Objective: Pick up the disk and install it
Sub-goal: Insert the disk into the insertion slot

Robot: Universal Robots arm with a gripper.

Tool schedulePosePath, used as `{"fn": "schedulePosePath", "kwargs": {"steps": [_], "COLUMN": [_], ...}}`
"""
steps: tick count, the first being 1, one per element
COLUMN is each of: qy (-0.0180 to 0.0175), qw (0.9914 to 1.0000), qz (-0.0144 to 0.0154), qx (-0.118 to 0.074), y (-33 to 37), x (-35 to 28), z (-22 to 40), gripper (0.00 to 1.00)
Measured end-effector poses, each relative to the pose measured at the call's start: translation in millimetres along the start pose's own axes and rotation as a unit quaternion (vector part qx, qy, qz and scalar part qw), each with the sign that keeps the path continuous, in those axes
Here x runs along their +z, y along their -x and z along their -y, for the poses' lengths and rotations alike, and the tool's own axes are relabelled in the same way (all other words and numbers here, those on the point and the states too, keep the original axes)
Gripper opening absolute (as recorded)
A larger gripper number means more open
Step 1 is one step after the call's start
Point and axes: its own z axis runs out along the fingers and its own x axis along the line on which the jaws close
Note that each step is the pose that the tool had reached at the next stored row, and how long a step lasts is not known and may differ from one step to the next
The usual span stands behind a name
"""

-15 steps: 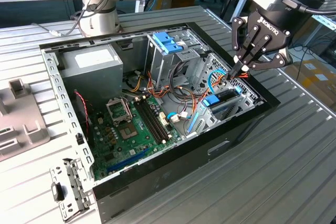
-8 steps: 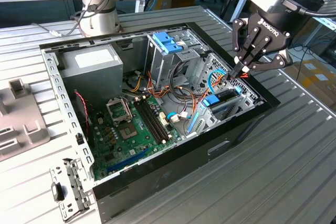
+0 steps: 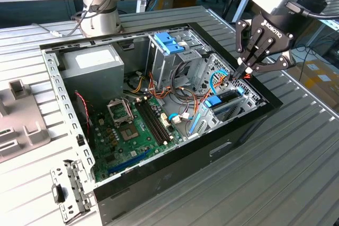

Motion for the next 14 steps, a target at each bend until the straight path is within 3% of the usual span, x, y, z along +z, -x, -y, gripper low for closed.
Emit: {"fn": "schedulePosePath", "kwargs": {"steps": [4, 14], "qy": [0.0, 0.0], "qw": [1.0, 1.0], "qz": [0.0, 0.0], "qx": [0.0, 0.0], "y": [-0.1, -0.2], "x": [0.9, 4.5], "z": [2.7, 17.2], "gripper": [0.11, 0.11]}}
